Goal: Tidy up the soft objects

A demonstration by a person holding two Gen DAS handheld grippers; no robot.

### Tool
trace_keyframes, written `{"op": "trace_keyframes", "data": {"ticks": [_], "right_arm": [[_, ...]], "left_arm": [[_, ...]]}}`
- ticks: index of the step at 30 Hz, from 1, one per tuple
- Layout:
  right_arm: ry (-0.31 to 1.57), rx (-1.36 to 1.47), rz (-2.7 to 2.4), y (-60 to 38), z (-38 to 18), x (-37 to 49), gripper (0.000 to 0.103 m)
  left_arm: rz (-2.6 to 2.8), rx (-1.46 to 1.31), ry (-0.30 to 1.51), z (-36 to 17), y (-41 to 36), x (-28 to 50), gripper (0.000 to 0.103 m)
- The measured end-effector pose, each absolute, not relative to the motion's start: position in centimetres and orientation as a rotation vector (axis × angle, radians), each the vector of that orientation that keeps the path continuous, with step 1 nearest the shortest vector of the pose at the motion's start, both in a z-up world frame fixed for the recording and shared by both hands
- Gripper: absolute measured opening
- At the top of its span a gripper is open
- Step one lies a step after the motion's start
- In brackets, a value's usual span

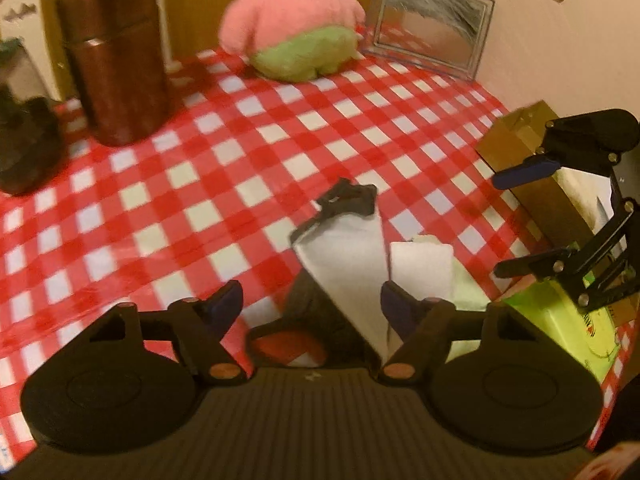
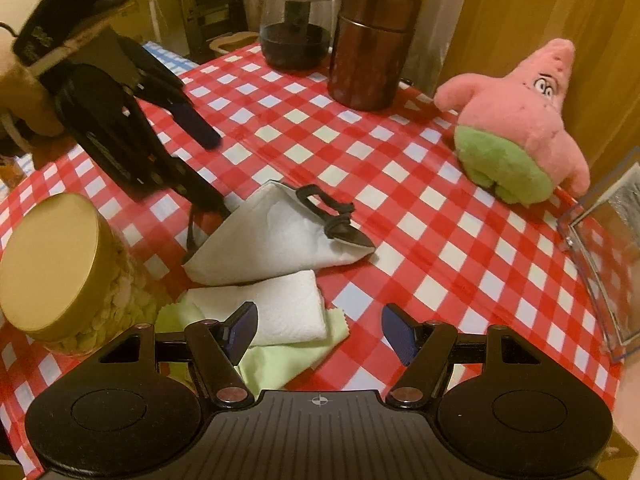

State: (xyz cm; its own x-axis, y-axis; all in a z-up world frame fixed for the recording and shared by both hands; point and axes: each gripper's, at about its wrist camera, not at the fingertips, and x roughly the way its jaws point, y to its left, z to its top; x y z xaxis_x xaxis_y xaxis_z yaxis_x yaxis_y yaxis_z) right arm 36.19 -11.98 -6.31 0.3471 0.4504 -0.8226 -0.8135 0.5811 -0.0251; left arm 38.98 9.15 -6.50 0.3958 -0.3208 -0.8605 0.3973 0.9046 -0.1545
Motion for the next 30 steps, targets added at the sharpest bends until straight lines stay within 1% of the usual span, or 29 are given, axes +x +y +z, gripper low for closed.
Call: {"op": "trace_keyframes", "data": {"ticks": [5, 7, 8, 10, 12, 13, 15, 16, 18, 27, 30], "right_arm": [[0.892, -0.476, 0.870, -11.8, -6.8, 37.0, 0.067], [0.901, -0.469, 0.874, -11.8, -6.9, 37.2, 0.067], [0.909, -0.464, 0.878, -11.8, -7.1, 37.3, 0.067], [0.921, -0.459, 0.892, -11.7, -7.3, 37.5, 0.067], [0.936, -0.461, 0.911, -11.5, -7.5, 37.6, 0.067], [0.944, -0.465, 0.919, -11.4, -7.6, 37.6, 0.067], [0.954, -0.470, 0.929, -11.1, -7.8, 37.6, 0.067], [0.961, -0.472, 0.935, -10.9, -8.0, 37.7, 0.067], [0.966, -0.490, 0.951, -10.4, -8.2, 37.6, 0.067], [1.034, -0.554, 0.969, -8.7, -9.4, 37.4, 0.067], [1.071, -0.539, 0.959, -8.6, -10.0, 38.1, 0.067]], "left_arm": [[-0.512, 0.015, 1.163, -8.6, 8.4, 41.0, 0.065], [-0.530, -0.010, 1.193, -9.4, 8.1, 41.6, 0.055], [-0.537, -0.018, 1.206, -9.7, 7.9, 41.9, 0.053], [-0.544, -0.005, 1.220, -10.2, 7.4, 42.1, 0.040], [-0.551, 0.019, 1.226, -10.5, 7.0, 42.1, 0.033], [-0.553, 0.035, 1.228, -10.7, 6.7, 42.0, 0.024], [-0.544, 0.067, 1.224, -10.8, 6.6, 41.8, 0.013], [-0.542, 0.073, 1.218, -10.7, 6.7, 41.7, 0.008], [-0.547, 0.066, 1.206, -10.4, 7.1, 41.5, 0.003], [-0.442, 0.083, 1.054, -5.0, 11.3, 41.5, 0.002], [-0.415, 0.106, 1.032, -4.1, 12.5, 41.1, 0.002]]}}
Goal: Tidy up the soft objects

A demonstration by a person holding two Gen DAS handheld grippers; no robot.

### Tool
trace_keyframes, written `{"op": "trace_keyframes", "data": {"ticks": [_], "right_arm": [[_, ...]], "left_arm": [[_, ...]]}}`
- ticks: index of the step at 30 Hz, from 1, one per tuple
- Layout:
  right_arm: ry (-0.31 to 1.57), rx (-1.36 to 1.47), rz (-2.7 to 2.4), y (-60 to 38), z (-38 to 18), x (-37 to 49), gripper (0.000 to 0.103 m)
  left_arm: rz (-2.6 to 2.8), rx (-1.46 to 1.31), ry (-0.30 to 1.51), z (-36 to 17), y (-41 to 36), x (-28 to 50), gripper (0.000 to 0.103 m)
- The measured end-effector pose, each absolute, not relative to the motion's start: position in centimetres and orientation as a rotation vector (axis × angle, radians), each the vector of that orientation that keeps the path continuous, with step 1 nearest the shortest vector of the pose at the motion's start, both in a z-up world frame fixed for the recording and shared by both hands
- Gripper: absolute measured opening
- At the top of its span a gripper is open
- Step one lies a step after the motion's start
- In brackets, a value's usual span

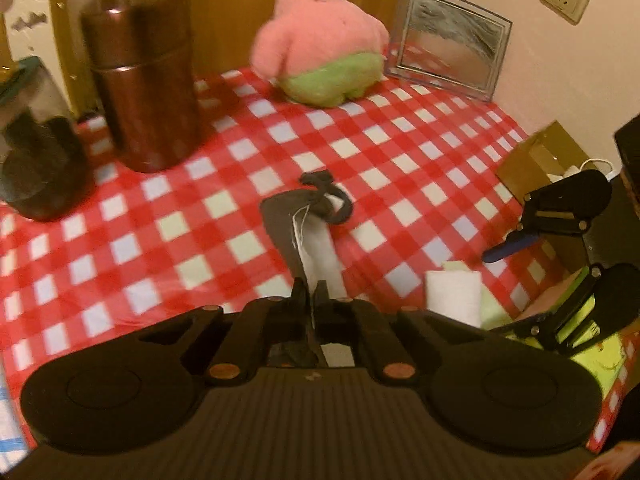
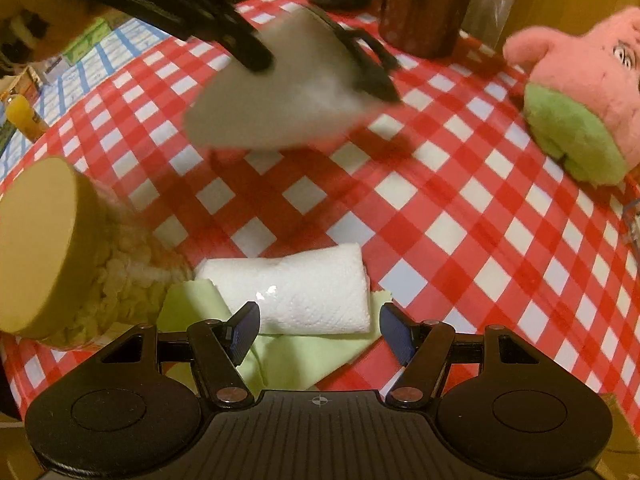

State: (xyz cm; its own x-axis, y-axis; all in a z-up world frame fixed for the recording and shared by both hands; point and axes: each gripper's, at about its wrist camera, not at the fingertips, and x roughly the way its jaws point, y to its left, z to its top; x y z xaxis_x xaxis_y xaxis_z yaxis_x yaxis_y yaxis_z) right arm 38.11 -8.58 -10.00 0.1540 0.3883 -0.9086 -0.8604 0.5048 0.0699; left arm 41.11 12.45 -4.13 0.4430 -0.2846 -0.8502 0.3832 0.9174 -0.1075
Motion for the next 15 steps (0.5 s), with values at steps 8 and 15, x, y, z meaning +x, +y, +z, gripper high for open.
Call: {"op": "trace_keyframes", "data": {"ticks": [8, 15], "right_arm": [[1.158, -0.392, 0.935, -8.8, -11.5, 40.4, 0.052], [1.180, -0.341, 0.872, -8.9, -11.4, 41.5, 0.016]], "left_arm": [[-0.413, 0.098, 1.062, -6.2, 13.5, 39.0, 0.002], [-0.423, 0.081, 1.082, -7.5, 13.5, 38.1, 0.002]]}}
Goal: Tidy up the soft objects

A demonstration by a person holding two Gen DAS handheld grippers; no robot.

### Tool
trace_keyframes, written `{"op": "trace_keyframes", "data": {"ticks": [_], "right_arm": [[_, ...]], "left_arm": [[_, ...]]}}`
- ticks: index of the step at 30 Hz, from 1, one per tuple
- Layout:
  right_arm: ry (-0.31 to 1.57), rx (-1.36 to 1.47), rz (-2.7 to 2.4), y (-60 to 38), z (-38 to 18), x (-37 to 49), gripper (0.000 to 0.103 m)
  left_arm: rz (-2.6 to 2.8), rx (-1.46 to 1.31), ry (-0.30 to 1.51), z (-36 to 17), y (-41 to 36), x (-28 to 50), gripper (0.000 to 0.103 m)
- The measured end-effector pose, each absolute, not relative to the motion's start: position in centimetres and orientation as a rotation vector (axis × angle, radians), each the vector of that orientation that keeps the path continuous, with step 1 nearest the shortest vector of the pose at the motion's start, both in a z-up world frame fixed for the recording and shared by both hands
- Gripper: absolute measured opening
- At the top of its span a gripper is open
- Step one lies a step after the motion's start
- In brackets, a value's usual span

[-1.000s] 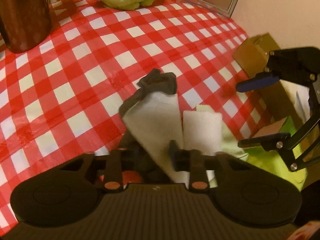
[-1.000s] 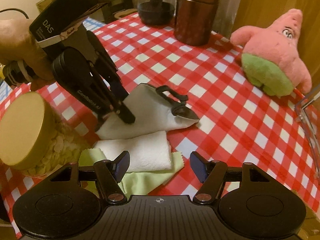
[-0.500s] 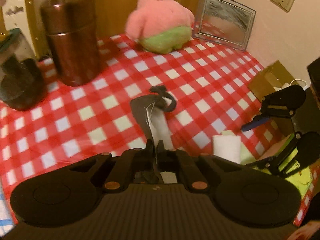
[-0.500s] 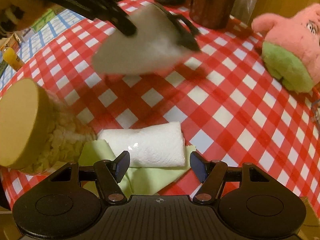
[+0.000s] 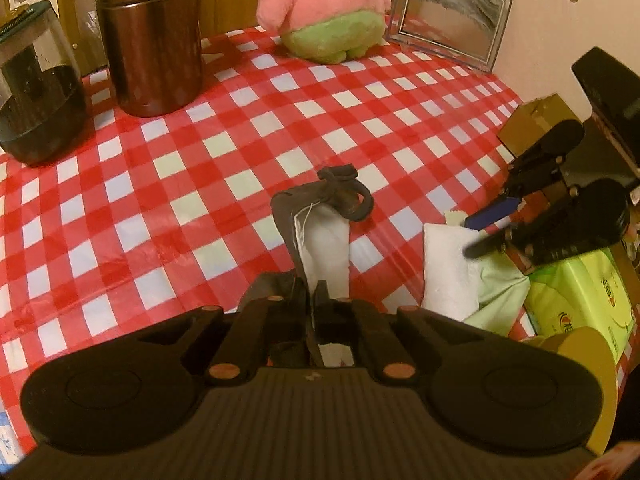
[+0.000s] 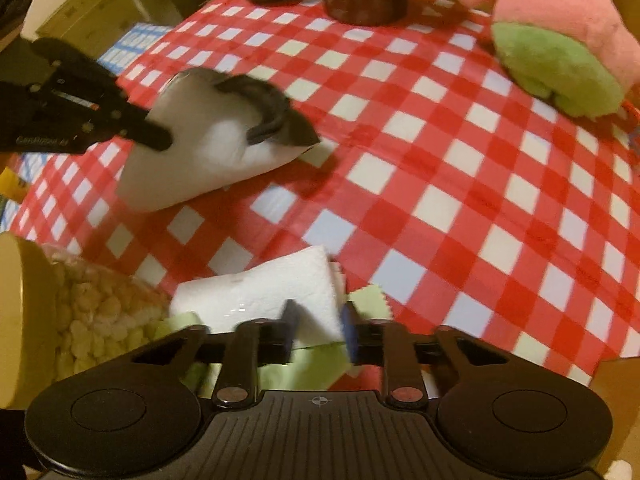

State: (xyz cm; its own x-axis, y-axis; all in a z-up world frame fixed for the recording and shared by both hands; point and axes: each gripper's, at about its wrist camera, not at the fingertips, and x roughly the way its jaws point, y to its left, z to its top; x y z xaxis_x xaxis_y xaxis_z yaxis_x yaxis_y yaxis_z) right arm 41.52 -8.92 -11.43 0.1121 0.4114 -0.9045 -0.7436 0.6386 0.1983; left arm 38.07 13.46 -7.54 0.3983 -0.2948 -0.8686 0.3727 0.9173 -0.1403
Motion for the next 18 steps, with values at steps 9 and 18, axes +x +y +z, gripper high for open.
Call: {"op": "trace_keyframes", "data": {"ticks": [9, 18], "right_arm": [[1.083, -0.198, 0.828, -11.8, -7.9, 41.5, 0.002], [1.048, -0.153, 0.587, -15.2, -6.2, 42.2, 0.002]], "left_arm": [[-0.414, 0.083, 1.060, -6.4, 13.4, 37.8, 0.002], [-0.387, 0.094, 1.027, -4.1, 13.6, 37.6, 0.002]]}}
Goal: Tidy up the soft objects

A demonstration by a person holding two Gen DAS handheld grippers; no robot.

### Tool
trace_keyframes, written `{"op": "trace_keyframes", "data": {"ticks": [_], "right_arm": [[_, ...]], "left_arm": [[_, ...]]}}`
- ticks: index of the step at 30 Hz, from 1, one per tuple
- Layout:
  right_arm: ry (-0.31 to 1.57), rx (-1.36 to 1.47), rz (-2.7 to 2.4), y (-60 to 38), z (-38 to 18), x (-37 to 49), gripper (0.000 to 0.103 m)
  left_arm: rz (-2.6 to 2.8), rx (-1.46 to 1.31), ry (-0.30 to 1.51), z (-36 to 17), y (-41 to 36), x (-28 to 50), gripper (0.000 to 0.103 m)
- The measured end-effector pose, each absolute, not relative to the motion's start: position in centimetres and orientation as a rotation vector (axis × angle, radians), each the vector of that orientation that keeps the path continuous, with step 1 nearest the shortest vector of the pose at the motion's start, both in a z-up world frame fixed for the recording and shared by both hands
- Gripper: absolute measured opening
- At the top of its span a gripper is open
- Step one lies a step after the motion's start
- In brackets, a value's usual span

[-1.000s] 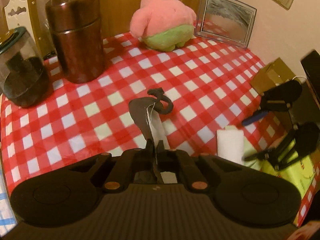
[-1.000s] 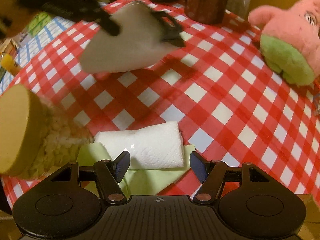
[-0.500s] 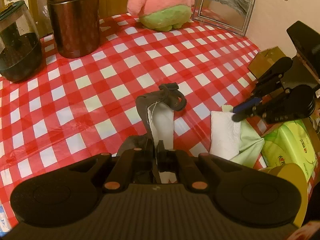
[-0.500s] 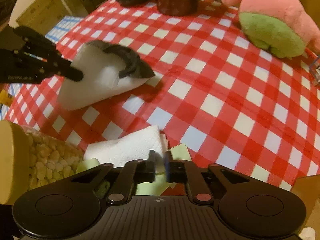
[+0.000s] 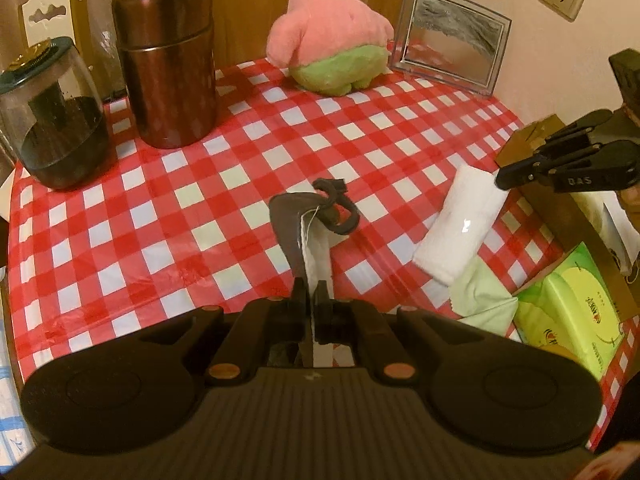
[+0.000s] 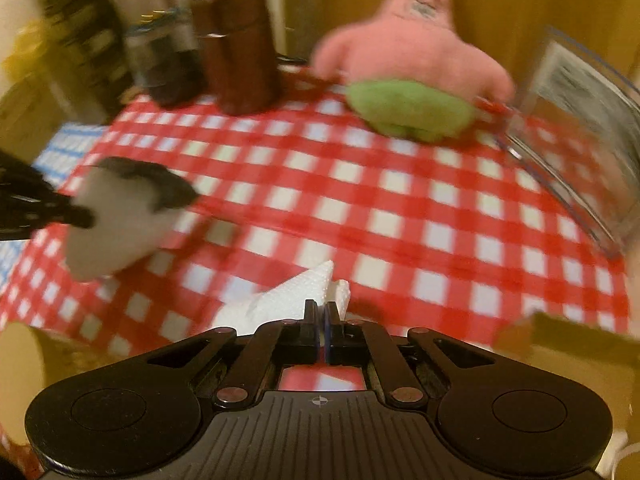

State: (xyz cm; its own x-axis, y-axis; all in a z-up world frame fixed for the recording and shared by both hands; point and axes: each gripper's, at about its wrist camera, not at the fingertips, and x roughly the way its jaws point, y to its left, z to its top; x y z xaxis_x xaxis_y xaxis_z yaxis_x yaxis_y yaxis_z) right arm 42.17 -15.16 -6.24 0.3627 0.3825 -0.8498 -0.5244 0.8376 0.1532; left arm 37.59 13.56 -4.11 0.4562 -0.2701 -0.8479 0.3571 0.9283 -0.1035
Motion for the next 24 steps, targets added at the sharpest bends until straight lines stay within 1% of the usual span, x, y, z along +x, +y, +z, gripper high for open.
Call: {"op": "trace_keyframes", "data": {"ticks": [4, 6, 7, 8, 9, 10, 11, 14, 15, 17, 18, 20, 22, 24], "right_arm": [[1.145, -0.196, 0.573, -16.2, -8.3, 42.4, 0.002], [1.151, -0.252, 0.591, -16.1, -9.0, 42.1, 0.004], [1.138, -0.282, 0.601, -16.0, -9.1, 41.9, 0.010], [1.124, -0.311, 0.616, -15.9, -9.0, 41.8, 0.026], [1.110, -0.335, 0.633, -15.8, -9.0, 41.6, 0.038], [1.094, -0.350, 0.650, -15.8, -8.9, 41.5, 0.057], [1.071, -0.366, 0.674, -15.6, -8.8, 41.4, 0.060], [1.049, -0.414, 0.746, -14.9, -9.0, 41.2, 0.060], [1.047, -0.435, 0.756, -14.5, -9.2, 41.2, 0.060], [1.039, -0.487, 0.787, -13.7, -9.5, 41.1, 0.060], [1.037, -0.507, 0.798, -13.2, -9.8, 41.0, 0.060], [1.035, -0.553, 0.830, -12.5, -10.3, 40.7, 0.060], [1.030, -0.583, 0.849, -12.0, -10.9, 40.5, 0.060], [1.036, -0.601, 0.862, -11.6, -11.3, 40.5, 0.060]], "left_arm": [[-0.396, 0.106, 1.036, -4.4, 13.0, 37.5, 0.002], [-0.402, 0.117, 1.041, -4.7, 12.7, 37.5, 0.002], [-0.404, 0.119, 1.045, -5.0, 12.6, 37.5, 0.002], [-0.405, 0.120, 1.049, -5.2, 12.6, 37.6, 0.002], [-0.404, 0.121, 1.051, -5.4, 12.6, 37.7, 0.002], [-0.402, 0.121, 1.053, -5.5, 12.6, 37.8, 0.002], [-0.402, 0.117, 1.057, -5.8, 12.7, 38.0, 0.003], [-0.383, 0.095, 1.063, -6.2, 13.2, 38.5, 0.006], [-0.377, 0.085, 1.064, -6.4, 13.4, 38.7, 0.010], [-0.371, 0.058, 1.064, -6.5, 14.0, 39.0, 0.021], [-0.368, 0.041, 1.065, -6.6, 14.3, 39.1, 0.028], [-0.381, 0.027, 1.070, -6.8, 14.5, 39.1, 0.032], [-0.407, 0.032, 1.105, -7.6, 14.4, 39.0, 0.041], [-0.400, 0.053, 1.131, -8.5, 14.1, 38.9, 0.042]]}}
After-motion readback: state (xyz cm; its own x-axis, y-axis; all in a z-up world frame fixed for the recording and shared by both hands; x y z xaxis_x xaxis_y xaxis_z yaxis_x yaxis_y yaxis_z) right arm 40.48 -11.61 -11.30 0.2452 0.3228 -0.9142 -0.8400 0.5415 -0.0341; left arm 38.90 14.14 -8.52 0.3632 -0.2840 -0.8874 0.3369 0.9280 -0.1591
